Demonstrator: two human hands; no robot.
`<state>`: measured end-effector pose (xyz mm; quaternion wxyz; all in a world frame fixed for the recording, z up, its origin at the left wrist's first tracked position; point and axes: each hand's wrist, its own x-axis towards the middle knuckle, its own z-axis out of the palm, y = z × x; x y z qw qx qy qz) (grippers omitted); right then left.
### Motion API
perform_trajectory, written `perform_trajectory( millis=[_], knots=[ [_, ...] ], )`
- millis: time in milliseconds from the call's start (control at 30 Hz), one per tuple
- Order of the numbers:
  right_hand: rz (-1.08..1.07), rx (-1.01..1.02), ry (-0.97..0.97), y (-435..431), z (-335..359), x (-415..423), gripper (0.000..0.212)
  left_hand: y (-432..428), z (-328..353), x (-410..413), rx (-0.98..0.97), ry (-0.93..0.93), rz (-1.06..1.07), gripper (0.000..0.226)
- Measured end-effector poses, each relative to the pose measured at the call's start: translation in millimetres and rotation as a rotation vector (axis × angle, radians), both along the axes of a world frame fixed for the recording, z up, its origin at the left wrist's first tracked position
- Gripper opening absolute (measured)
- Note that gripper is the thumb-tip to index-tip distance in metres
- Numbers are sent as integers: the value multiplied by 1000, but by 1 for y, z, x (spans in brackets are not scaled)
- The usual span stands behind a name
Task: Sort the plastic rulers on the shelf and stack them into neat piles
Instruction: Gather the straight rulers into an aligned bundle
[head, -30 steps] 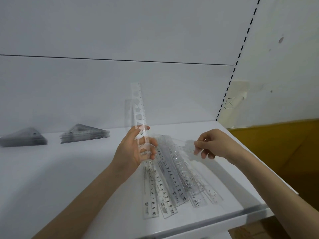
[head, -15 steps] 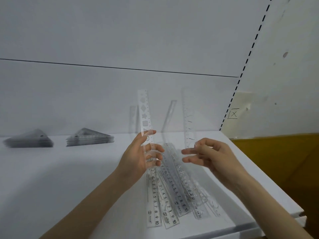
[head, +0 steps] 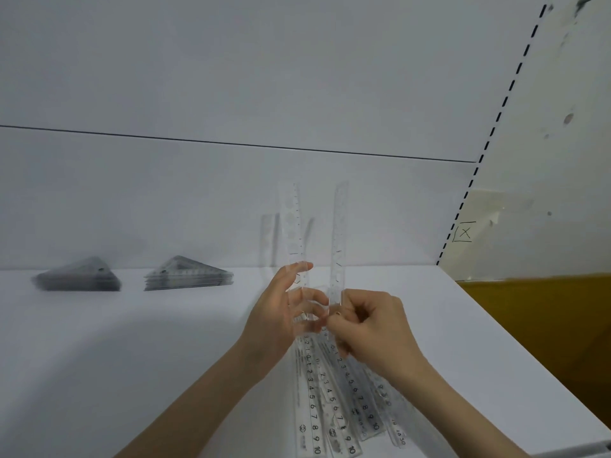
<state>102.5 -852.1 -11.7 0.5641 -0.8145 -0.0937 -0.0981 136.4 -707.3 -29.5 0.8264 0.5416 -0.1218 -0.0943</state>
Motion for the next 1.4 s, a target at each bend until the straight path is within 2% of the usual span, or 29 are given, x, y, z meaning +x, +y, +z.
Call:
perform_trajectory(
  millis=[67, 133, 233, 333, 500, 600, 700, 767, 833, 900, 1033, 1200, 1400],
  knots=[
    [-84, -289, -143, 12, -4, 4, 40, -2, -1, 0, 46, -29, -2, 27],
    [-79, -479, -237, 25, -7, 5, 35, -3, 0, -1, 62, -18, -10, 30],
    [-50, -517, -247, 35, -6, 8, 13, -4, 2, -1, 50, 7, 11, 35],
    [-76, -570, -234, 39, -5, 13, 25, -3, -1, 1, 47, -6, 54, 33],
    [-52, -713, -250, 38, 2, 8, 14, -2, -5, 1, 120, -97, 94, 25],
    [32, -811, -232, 30, 3, 8, 15, 1, -3, 1, 63, -82, 83, 25],
    [153, -651, -120, 15, 8, 11, 23, 5, 0, 3, -17, -54, 60, 27],
    [127, -444, -27, -1, 14, 15, 25, 7, 0, 5, -48, -45, 58, 26],
    [33, -364, -16, -18, 17, 19, 26, 7, 1, 6, -60, -20, 65, 24],
    [-36, -410, -10, -34, 14, 23, 25, 7, 0, 8, -49, 3, 69, 23],
    [-54, -601, 124, -54, 0, 29, 21, 8, -2, 9, -6, 7, 64, 23],
    [17, -796, 261, -55, -15, 30, 44, 7, -5, 9, 86, -6, 74, 22],
    [-77, -769, 253, -59, -19, 33, 30, 8, -5, 10, 136, 8, 80, 21]
  ],
)
